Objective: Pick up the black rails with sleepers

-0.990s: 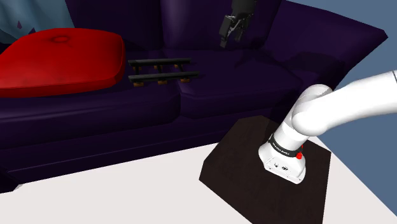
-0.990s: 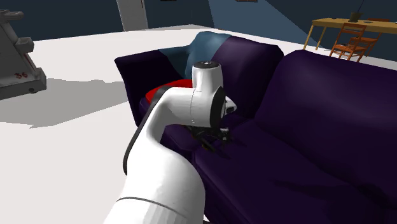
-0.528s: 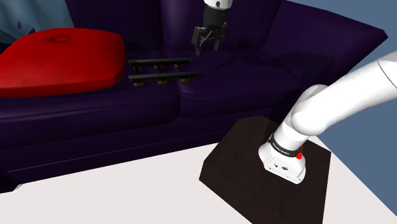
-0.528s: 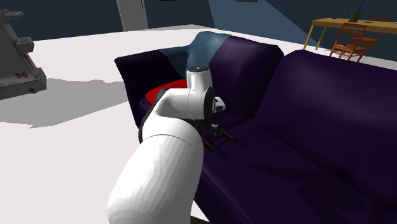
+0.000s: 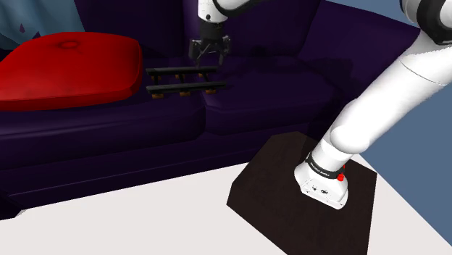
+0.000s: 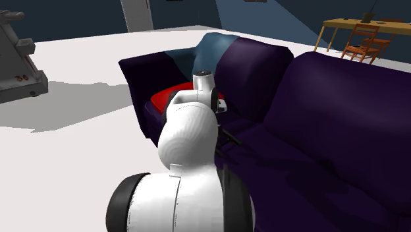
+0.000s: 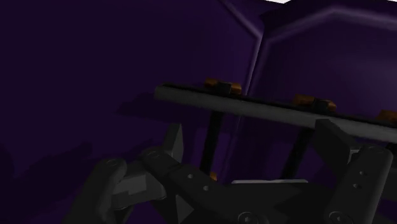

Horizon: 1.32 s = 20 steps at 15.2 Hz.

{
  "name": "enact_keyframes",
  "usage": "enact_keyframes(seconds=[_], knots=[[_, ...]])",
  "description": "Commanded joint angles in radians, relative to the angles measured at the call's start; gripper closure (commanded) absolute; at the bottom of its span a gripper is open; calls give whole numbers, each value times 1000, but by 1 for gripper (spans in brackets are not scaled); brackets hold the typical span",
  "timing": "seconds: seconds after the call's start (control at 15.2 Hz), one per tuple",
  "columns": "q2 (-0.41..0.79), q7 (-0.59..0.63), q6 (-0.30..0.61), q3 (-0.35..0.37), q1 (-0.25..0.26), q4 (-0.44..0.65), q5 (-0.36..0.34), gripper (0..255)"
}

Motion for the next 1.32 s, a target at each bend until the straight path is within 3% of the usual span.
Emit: enact_keyframes(seconds=[0.0, 0.59, 1.25], knots=[[90, 65, 18, 14, -4, 59, -27, 0], [483, 311, 1, 12, 42, 408, -149, 0], [522, 332, 89, 3, 46, 357, -165, 0]])
